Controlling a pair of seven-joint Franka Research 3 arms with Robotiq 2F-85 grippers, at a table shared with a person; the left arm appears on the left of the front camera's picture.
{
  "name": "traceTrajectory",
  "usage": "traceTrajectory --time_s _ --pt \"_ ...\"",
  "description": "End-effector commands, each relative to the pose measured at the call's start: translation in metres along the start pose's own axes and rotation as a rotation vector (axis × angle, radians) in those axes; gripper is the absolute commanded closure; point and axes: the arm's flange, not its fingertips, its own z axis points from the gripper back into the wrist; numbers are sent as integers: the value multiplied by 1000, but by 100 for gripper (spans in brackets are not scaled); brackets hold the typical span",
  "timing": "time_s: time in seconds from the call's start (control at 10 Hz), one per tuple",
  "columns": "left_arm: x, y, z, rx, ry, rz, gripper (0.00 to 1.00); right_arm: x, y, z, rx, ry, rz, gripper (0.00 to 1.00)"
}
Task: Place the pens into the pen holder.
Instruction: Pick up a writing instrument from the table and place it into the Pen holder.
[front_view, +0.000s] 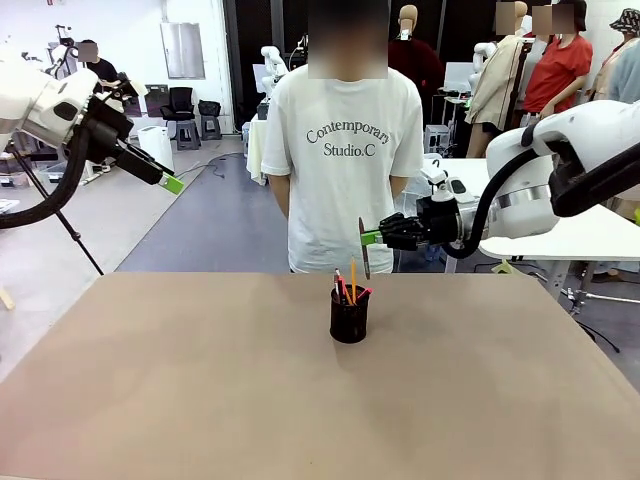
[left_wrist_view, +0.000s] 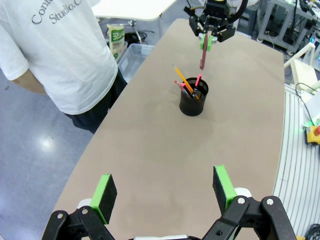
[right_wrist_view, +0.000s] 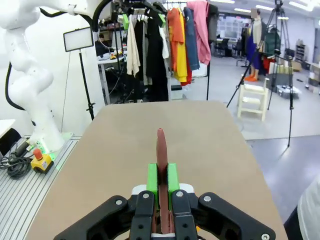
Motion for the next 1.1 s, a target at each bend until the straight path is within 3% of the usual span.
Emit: traceTrajectory --time_s 0.0,0.9,1.0 --pt "0 -1 1 -2 -4 14 0 -5 -10 -16 29 -57 40 100" --pt "0 -1 1 -2 -4 14 0 -40 -23 -35 26 -103 -58 100" --pt "0 -1 1 -2 -4 14 0 -47 -12 -32 38 -69 -60 100"
